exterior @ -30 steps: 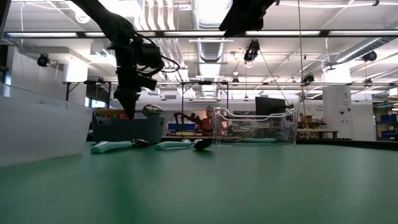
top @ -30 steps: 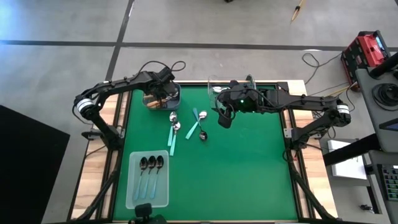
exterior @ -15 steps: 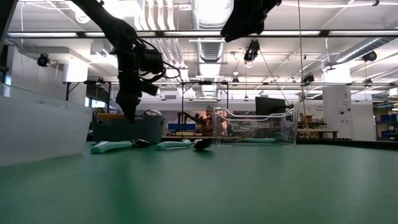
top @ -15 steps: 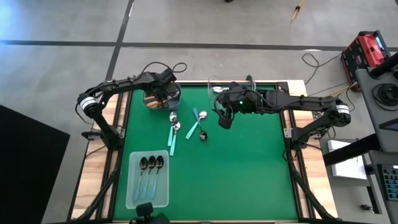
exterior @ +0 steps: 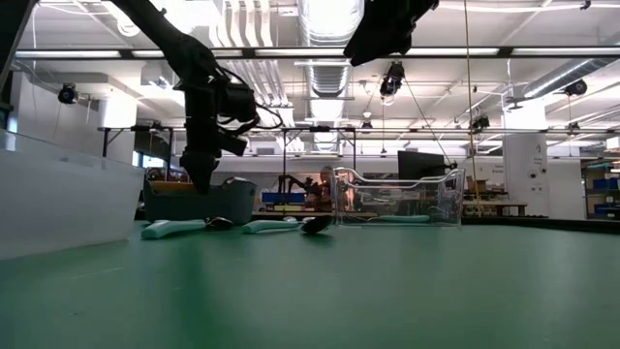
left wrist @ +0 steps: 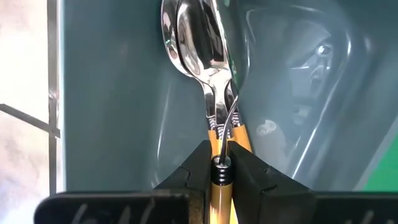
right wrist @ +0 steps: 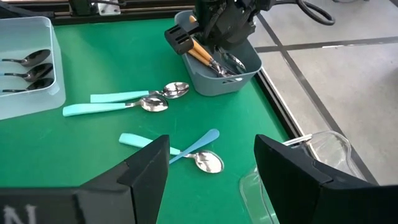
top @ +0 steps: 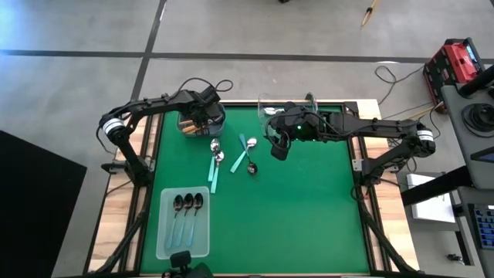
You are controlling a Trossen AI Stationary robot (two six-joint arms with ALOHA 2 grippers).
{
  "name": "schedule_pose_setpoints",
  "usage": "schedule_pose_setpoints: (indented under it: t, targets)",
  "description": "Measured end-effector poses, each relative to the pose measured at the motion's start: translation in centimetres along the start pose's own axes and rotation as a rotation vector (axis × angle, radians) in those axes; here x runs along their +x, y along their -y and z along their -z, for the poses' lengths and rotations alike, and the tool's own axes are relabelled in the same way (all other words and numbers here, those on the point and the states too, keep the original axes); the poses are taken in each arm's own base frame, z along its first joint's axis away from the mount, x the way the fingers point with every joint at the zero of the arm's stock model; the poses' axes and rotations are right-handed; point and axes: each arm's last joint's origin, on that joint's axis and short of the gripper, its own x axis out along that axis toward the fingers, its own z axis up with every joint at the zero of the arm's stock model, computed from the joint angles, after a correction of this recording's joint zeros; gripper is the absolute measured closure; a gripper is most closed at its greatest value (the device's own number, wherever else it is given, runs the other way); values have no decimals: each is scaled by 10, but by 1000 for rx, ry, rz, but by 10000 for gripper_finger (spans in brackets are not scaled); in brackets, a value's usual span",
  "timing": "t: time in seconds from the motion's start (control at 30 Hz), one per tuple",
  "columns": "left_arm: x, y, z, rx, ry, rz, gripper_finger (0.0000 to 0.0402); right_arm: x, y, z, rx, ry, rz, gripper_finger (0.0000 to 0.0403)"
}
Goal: Sort silverware by color (type)
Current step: Put the yellow spoon into the gray bin
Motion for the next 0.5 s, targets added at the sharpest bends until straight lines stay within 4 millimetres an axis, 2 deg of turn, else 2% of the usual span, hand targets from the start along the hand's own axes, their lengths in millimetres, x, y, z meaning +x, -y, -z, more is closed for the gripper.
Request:
schedule_pose_setpoints:
  t: [0.5]
  targets:
    - [12,1,-1,8,-53,-30,377,0,0,0,0,-1,0,177]
